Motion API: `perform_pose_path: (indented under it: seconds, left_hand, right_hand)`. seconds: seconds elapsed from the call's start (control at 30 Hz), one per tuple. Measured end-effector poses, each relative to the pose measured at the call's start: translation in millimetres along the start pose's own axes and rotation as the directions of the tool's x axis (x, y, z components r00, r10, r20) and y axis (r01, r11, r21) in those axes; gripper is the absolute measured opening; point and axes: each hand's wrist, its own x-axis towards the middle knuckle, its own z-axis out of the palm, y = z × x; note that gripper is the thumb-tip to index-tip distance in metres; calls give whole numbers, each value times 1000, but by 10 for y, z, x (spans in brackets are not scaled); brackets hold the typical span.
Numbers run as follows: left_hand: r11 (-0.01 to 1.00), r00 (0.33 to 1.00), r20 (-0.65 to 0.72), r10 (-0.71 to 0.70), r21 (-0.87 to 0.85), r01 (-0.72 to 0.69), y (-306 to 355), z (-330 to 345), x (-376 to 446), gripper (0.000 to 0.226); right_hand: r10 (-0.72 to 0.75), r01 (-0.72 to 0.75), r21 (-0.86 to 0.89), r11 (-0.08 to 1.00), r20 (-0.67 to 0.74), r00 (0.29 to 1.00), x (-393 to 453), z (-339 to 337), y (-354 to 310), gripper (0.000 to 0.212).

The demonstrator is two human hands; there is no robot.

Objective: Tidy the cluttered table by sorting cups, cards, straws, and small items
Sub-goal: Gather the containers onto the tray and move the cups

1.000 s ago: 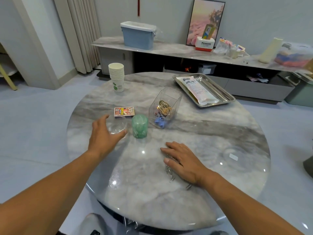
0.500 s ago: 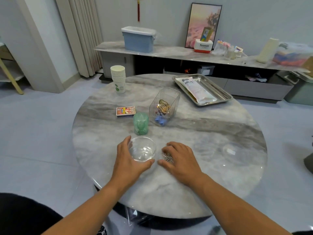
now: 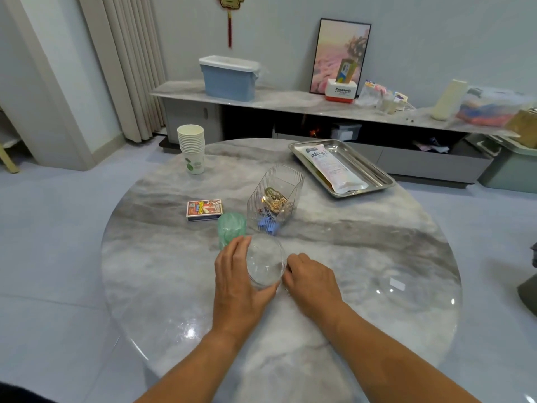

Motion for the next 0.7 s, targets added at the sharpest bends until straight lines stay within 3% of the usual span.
perform_pose_path:
  seconds: [0.07, 0.13, 0.17, 0.23, 0.3, 0.37, 0.43, 0.57, 0.7]
  left_hand:
    - [998, 998, -6, -59, -9, 59, -1, -1, 14, 110]
    - [993, 993, -13, -117, -28, 117, 13, -16, 28, 112]
    - [991, 991, -6, -130, -30, 130, 24, -15, 31, 113]
    - [992, 992, 12, -125, -25, 125, 33, -7, 33, 112]
    - [992, 992, 22, -122, -18, 123, 21, -3, 30, 111]
    - [991, 991, 31, -127, -27, 128, 12, 1, 24, 110]
    - [989, 990, 42, -136, -54, 138, 7, 1, 21, 109]
    - [984, 986, 62, -158, -76, 162, 2, -3, 18, 106]
    - [989, 993, 16, -121, -84, 122, -7, 0, 24, 99]
  right_hand:
    - [66, -69, 21, 997, 104, 992, 102, -35, -1, 32]
    - [206, -216, 79, 973, 121, 971, 200, -76, -17, 33]
    - [299, -312, 183, 932, 95, 949, 246, -110, -18, 35]
    - [480, -427, 510, 747, 30, 877, 366, -211, -53, 38]
    - [598, -385, 739, 553, -29, 801, 530, -364, -183, 42]
    - [658, -298, 857, 420, -62, 750, 682, -522, -403, 46]
    - [662, -199, 920, 338, -82, 745, 751, -615, -664, 47]
    - [519, -171, 895, 411, -76, 851, 626, -460, -909, 46]
    - [303, -117, 737, 666, -124, 945, 465, -259, -840, 30]
